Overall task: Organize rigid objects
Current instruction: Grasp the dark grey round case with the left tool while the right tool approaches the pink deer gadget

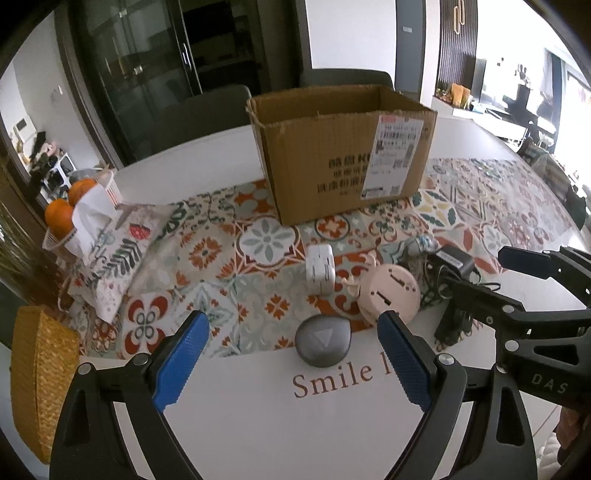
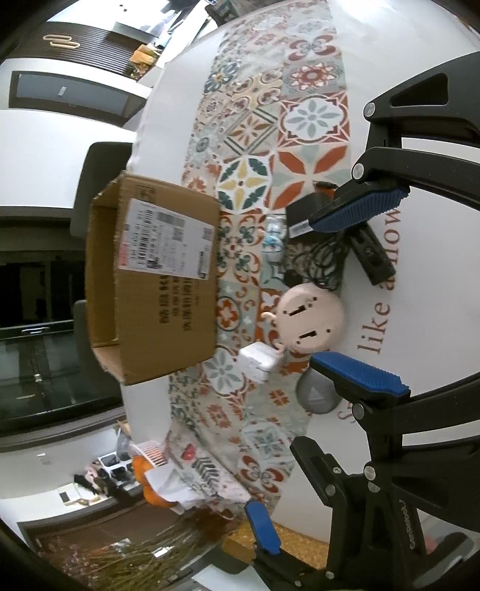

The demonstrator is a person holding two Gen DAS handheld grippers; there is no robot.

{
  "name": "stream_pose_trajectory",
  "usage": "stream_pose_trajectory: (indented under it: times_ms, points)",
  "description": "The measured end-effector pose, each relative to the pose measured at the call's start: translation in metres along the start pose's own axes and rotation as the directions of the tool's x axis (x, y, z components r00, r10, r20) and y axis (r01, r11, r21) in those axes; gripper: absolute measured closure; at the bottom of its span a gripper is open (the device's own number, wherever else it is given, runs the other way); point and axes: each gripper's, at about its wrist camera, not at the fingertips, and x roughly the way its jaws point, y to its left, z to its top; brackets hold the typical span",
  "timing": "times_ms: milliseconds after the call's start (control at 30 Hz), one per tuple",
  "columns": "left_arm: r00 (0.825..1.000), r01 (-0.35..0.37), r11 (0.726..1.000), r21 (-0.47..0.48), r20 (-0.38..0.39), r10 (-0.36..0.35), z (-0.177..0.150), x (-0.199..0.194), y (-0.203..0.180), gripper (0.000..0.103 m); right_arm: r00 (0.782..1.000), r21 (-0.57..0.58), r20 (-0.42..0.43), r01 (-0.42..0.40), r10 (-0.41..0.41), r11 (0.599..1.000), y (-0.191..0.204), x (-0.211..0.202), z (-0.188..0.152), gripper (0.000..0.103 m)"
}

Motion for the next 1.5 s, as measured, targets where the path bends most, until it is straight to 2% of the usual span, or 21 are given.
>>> stream_pose_trajectory:
  times_ms: [333, 633, 833, 1167, 1267, 1500]
  points:
    - [0.996, 0.048, 0.998, 0.028, -0.077, -0.045, -0.018, 0.035, -0.006, 0.012, 0.995, -0.006, -0.094, 0.031, -0.032, 0.999, 0.000, 0.026, -0.017, 0.036]
    - [0.986, 0.075, 0.997, 0.036, -0.155, -0.069, -0.024, 0.070, -0.011, 0.014, 0.986, -0.014, -0.165, 0.023, -0.025, 1.000, 0.003, 0.044, -0.024, 0.036]
    - [0.975, 0.105, 0.994, 0.012, -0.196, -0.100, -0.025, 0.090, -0.012, 0.023, 0.976, -0.009, -0.217, 0.010, -0.012, 1.000, 0.003, 0.058, -0.024, 0.036]
    - [0.961, 0.136, 0.991, -0.019, -0.239, -0.137, -0.024, 0.112, -0.014, 0.043, 0.972, -0.026, -0.234, 0.024, -0.030, 0.999, 0.005, 0.067, -0.021, 0.036]
    - [0.964, 0.129, 0.992, -0.008, -0.234, -0.127, -0.025, 0.113, -0.016, 0.047, 0.971, -0.032, -0.235, 0.028, -0.035, 0.999, 0.005, 0.067, -0.020, 0.036]
    - [0.963, 0.153, 0.988, -0.031, -0.220, -0.156, -0.026, 0.111, -0.014, 0.047, 0.972, -0.038, -0.234, 0.028, -0.036, 0.999, 0.006, 0.067, -0.020, 0.036]
